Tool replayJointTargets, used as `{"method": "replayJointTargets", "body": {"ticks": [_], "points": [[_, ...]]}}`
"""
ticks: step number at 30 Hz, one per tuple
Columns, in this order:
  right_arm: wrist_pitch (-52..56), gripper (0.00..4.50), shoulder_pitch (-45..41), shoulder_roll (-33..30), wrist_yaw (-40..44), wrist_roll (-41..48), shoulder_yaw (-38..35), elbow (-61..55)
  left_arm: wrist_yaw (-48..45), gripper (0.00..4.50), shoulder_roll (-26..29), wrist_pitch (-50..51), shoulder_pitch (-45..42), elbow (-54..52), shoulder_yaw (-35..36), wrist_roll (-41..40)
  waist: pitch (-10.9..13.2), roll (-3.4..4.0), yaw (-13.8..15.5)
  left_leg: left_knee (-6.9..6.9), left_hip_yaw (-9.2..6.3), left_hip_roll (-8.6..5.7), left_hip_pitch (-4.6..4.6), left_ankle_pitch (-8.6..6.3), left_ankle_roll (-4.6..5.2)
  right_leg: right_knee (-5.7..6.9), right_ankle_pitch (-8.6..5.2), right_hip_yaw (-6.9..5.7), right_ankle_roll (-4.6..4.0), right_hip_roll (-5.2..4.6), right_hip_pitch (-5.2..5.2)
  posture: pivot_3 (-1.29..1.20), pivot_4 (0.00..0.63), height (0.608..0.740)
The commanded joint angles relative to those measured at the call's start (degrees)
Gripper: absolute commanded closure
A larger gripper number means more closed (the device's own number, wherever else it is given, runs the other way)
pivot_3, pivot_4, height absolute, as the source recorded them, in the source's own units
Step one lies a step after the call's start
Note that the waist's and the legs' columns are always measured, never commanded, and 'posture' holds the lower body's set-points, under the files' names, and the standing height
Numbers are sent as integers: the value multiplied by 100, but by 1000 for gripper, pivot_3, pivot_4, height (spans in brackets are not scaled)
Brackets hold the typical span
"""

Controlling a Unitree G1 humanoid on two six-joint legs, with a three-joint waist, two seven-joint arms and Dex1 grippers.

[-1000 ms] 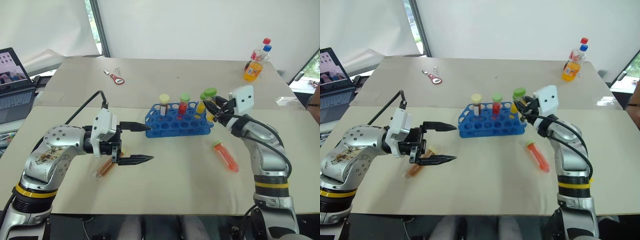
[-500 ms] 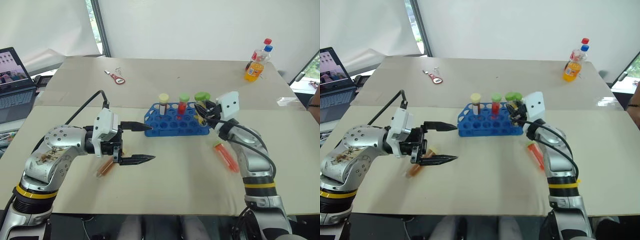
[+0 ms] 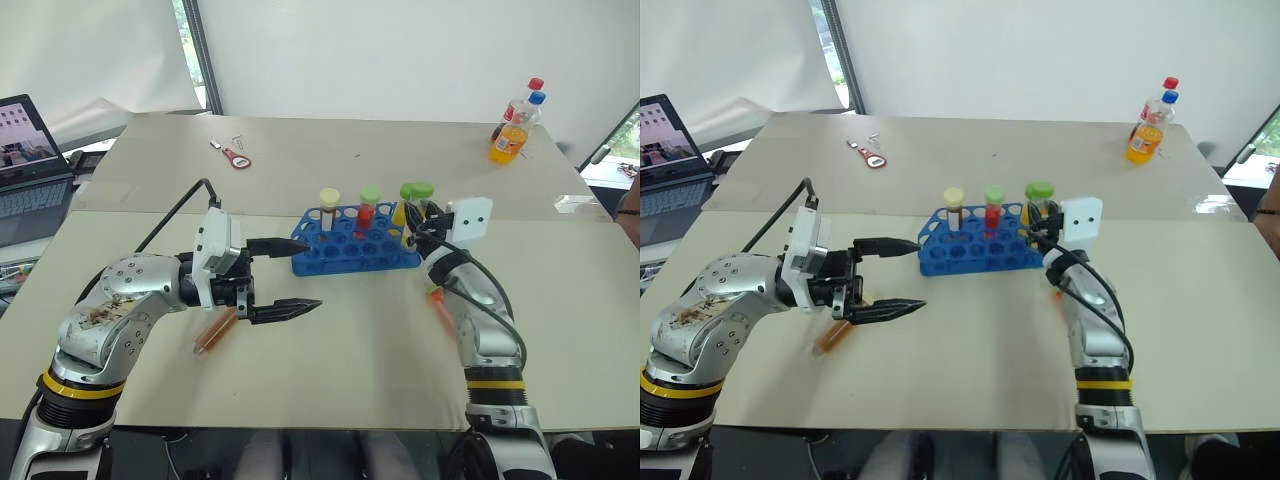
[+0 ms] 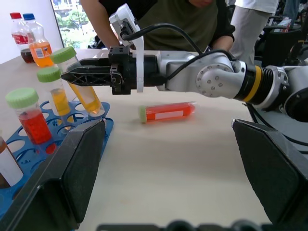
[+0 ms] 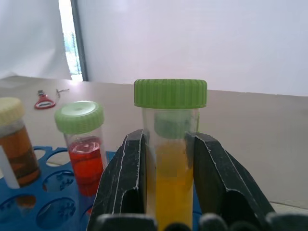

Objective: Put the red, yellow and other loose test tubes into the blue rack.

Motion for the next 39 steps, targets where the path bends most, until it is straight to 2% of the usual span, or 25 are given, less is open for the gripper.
{"method": "replayJointTargets", "body": {"ticks": [1,6,8,13,16,20,24,29,31,33,36,39], "points": [[-177,3522,155,42,-280,-182,6,37,134,0,-63,58,-107,-212,59,-111,0,0,-1,0,-3,0,0,0,0,0,0,0,0,0,0,0,150,740],[-344,3523,319,27,-229,-275,176,-54,279,0,-159,72,-130,-225,35,-81,0,1,-7,0,-8,-1,2,0,0,0,0,0,0,0,1,0,150,740],[-279,2457,357,42,-275,-182,84,-98,337,0,-191,78,-137,-227,19,-52,0,0,-8,-1,-9,-1,2,0,0,0,0,0,0,1,1,0,150,740],[353,800,474,-265,-46,-14,18,-468,533,0,-221,147,-158,-235,-73,47,0,0,-9,-1,-10,-1,-2,0,0,-1,0,1,0,0,-2,0,150,740],[675,800,752,-622,356,195,12,-965,692,0,-289,81,-148,-191,-138,192,0,1,17,-2,-14,-2,-4,0,0,-3,0,-1,0,0,-2,0,150,740],[1747,800,1247,-1331,838,726,-221,-2010,775,0,-333,-60,-96,-93,-218,464,0,1,15,-5,-14,-2,-6,0,1,-9,0,-1,0,0,-1,0,150,740],[3193,800,1467,-2302,1248,1279,-497,-3016,530,0,-228,-174,-32,-17,-207,567,0,1,14,-4,-12,-2,-6,0,1,-13,-1,0,1,2,-1,0,150,740],[5292,800,1166,-4021,1760,1356,-11,-3380,-586,0,335,-477,140,15,-296,582,1,1,-19,-4,-3,1,1,0,1,-14,-4,3,-4,8,1,0,150,740],[6032,800,945,-4381,1975,1599,184,-3300,-871,0,478,-473,181,-37,-297,486,1,0,-6,-5,7,1,0,0,1,-17,-4,3,-4,7,2,0,150,740],[6578,800,671,-4526,2114,1778,388,-3143,-1095,0,577,-479,238,-131,-305,441,2,-2,-2,-4,13,3,-4,0,1,-22,-5,0,-4,8,1,0,150,740],[7473,800,4,-4425,2140,1907,782,-2606,-1308,0,617,-590,358,-270,-362,496,3,-5,-5,-4,15,3,-8,-1,2,-25,-5,1,-4,8,0,0,150,740],[7809,800,-379,-4406,2236,1970,1139,-2284,-1331,0,587,-621,400,-336,-397,532,4,-5,16,-2,14,1,-11,-1,2,-26,-4,3,-3,5,-1,0,150,740]]}}
